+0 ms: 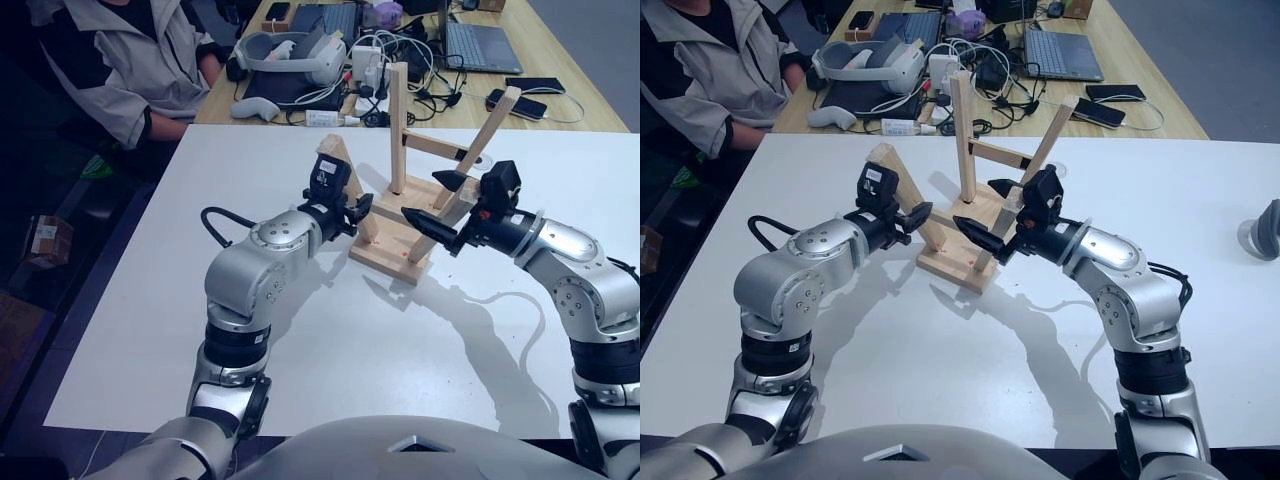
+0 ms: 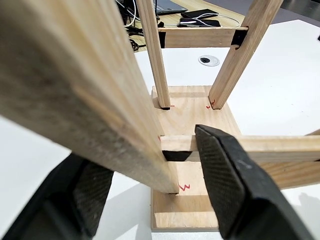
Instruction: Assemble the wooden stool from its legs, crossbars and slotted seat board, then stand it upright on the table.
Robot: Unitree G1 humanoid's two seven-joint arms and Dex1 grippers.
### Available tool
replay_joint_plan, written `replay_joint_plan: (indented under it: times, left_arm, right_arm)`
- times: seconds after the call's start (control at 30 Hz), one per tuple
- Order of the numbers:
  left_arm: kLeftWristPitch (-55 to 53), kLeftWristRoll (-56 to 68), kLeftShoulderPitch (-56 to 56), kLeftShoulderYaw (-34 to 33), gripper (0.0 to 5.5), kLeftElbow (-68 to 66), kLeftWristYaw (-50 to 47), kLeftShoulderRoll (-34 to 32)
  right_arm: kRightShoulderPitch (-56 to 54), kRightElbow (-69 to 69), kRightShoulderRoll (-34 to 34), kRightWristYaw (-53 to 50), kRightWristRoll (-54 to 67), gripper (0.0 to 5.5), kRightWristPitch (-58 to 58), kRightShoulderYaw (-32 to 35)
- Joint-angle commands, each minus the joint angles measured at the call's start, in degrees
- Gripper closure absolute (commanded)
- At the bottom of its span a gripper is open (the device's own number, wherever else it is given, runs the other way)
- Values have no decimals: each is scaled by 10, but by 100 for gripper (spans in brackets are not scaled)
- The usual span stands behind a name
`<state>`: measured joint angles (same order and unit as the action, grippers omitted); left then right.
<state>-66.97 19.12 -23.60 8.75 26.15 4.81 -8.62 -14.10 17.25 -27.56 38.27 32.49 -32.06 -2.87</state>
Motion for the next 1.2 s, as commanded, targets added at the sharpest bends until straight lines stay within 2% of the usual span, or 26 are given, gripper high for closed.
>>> replay_joint_plan:
  times: [0.03, 0.2, 0.37, 0.47, 0.87, 1.2]
  left_arm:
    - [2, 63, -23, 53, 282, 21, 66, 55]
    - [22, 41, -15, 15, 282, 4, 61, 26]
    - [44, 65, -23, -105, 282, -3, 71, 18]
    - [45, 80, -33, -143, 282, -16, 76, 14]
    - [69, 82, -40, -94, 282, -31, 84, 24]
    - [30, 127, -23, -30, 282, 39, 99, 75]
  right_arm:
    - [-28, -26, 36, 3, -22, 59, -13, -59]
    - [-8, -10, 19, 13, -16, 59, -18, -46]
    - [12, 12, 0, 18, -6, 59, -30, -28]
    - [22, 22, -4, 17, -2, 59, -35, -21]
    - [24, 33, -5, 14, -4, 59, -49, -11]
    - [-33, -40, 36, 14, -44, 59, -18, -53]
